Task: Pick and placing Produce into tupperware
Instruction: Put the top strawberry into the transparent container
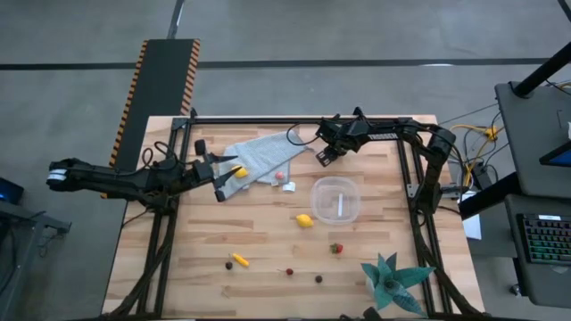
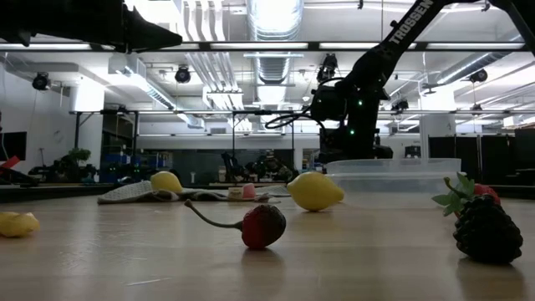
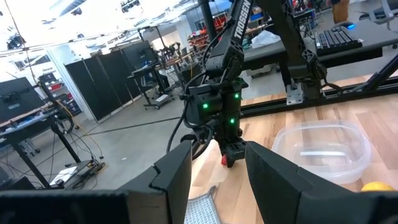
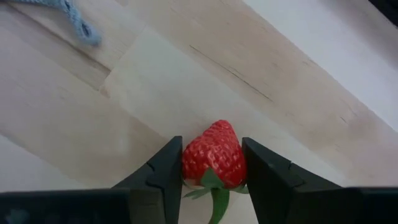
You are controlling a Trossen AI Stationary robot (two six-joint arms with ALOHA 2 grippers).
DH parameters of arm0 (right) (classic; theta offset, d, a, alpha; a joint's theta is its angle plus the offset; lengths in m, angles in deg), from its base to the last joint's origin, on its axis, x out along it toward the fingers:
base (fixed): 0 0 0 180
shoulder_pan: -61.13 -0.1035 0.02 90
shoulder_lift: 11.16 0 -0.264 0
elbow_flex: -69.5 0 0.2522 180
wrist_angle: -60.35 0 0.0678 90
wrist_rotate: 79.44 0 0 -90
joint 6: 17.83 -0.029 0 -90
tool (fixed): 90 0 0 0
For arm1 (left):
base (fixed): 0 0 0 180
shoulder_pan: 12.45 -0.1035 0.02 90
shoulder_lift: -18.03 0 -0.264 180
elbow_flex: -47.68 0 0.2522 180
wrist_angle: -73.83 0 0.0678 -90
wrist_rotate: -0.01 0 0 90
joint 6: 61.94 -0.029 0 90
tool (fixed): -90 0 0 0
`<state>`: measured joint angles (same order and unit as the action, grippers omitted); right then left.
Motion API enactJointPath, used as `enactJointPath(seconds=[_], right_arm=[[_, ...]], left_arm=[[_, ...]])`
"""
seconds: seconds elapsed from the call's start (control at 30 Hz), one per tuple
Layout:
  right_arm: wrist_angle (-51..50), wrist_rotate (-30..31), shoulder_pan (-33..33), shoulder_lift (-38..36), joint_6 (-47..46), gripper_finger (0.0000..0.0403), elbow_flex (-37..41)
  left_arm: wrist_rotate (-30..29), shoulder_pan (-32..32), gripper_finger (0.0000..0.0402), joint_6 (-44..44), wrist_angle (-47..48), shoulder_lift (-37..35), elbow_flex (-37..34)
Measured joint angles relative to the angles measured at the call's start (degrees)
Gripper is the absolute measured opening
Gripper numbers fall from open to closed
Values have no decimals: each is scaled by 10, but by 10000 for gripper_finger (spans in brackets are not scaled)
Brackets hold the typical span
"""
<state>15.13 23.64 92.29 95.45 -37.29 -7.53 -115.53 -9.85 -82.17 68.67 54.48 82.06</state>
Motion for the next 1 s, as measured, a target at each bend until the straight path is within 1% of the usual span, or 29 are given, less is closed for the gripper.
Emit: enactJointPath(seconds=[0.27, 0.47, 0.8, 1.0], right_arm=[[2, 2, -25, -33, 21, 131, -29], [3, 0, -55, -83, 62, 131, -55], [1, -3, -113, -209, 141, 131, -67], [4, -64, -146, -291, 181, 131, -66]], left_arm=[[0, 0, 137, 0, -1, -1, 0], [0, 0, 137, 0, -1, -1, 0], [0, 0, 137, 0, -1, 0, -1], [0, 0, 137, 0, -1, -1, -1]])
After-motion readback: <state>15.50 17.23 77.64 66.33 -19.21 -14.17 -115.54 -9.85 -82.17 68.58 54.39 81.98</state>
